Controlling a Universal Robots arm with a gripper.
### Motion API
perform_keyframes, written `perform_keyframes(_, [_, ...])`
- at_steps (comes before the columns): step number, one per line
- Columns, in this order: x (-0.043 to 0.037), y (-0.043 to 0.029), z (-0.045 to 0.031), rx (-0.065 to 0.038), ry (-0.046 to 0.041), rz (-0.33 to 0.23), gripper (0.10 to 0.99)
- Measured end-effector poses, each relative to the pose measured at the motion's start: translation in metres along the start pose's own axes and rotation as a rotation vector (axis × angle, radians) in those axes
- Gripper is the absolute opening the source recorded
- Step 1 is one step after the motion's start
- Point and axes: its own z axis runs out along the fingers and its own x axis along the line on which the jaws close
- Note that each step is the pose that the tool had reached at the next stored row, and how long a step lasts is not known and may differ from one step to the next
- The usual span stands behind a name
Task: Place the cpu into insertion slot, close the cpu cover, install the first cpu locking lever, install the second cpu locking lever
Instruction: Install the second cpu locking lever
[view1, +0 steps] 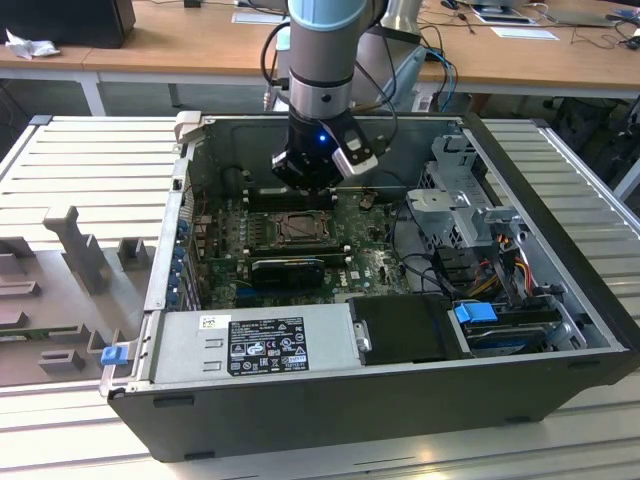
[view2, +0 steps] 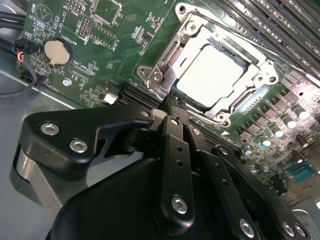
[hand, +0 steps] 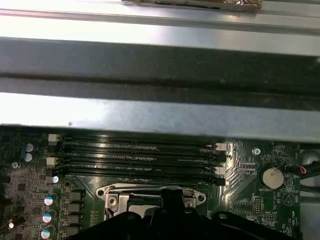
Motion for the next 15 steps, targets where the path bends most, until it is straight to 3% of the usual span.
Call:
perform_keyframes(9, [0.0001, -0.0024, -0.0022, 0.0, 0.0, 0.0, 0.106])
perform_keyframes(15, [-0.0001, -0.0017, -0.0097, 0.001, 0.0, 0.0, 0.106])
